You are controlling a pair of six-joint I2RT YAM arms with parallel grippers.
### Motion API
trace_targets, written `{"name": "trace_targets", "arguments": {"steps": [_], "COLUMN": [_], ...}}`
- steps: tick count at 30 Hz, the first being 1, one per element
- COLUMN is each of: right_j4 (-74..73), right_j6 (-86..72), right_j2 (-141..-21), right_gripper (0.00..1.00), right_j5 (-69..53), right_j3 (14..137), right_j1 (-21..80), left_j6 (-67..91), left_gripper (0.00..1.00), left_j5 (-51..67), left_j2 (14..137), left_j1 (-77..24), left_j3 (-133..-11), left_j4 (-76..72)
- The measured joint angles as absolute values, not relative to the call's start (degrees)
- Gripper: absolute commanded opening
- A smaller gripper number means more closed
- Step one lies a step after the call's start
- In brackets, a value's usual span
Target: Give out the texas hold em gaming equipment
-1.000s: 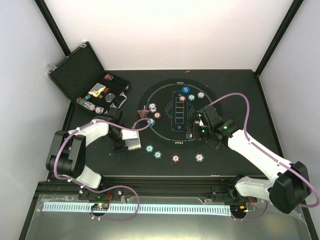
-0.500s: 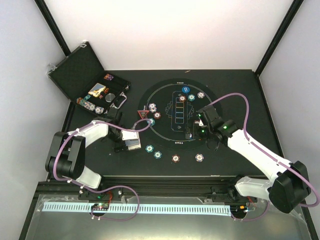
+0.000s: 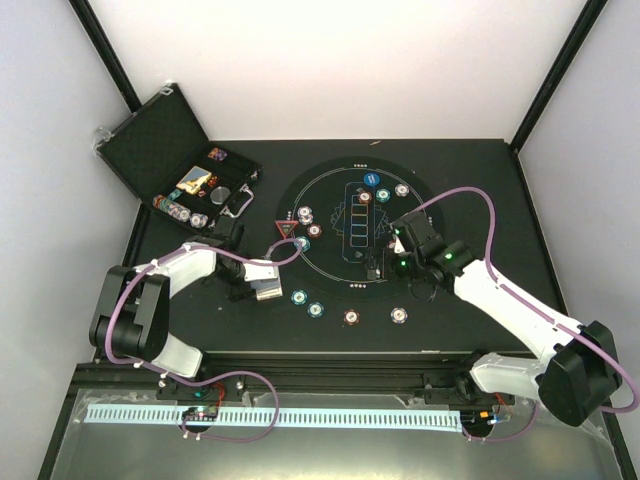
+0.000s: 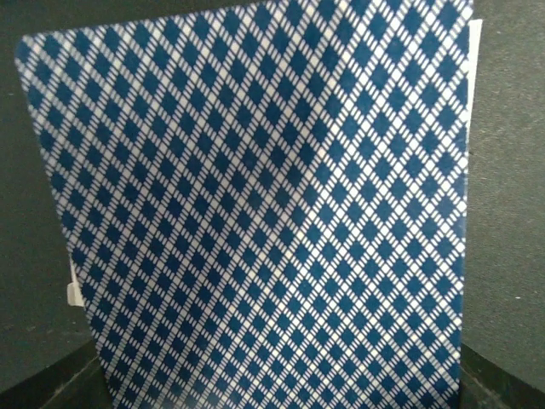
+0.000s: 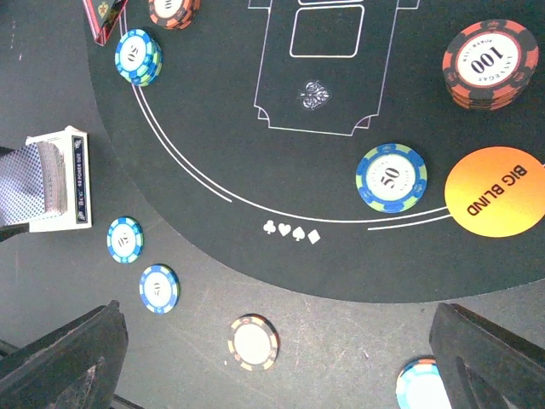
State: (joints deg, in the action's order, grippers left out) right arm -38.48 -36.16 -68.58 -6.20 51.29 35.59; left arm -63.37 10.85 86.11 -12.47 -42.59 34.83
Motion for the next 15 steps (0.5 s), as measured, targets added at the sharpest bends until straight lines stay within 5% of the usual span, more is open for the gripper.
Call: {"name": "trace_targets", "arguments": {"steps": [15], "right_j4": [-36.8], "right_j6": [-36.4], "right_j2": [-69.4], "right_gripper": [1.00], "right_j5": [-7.8], "right_j3": [51.0], "right_j1": [36.3], "left_j6": [-63.6], "left_gripper": [0.31], "left_j5": [10.1], "left_j2": [85.1], "left_j1": [-12.5], "left_j3": [-41.8], "left_j4": [32.8]}}
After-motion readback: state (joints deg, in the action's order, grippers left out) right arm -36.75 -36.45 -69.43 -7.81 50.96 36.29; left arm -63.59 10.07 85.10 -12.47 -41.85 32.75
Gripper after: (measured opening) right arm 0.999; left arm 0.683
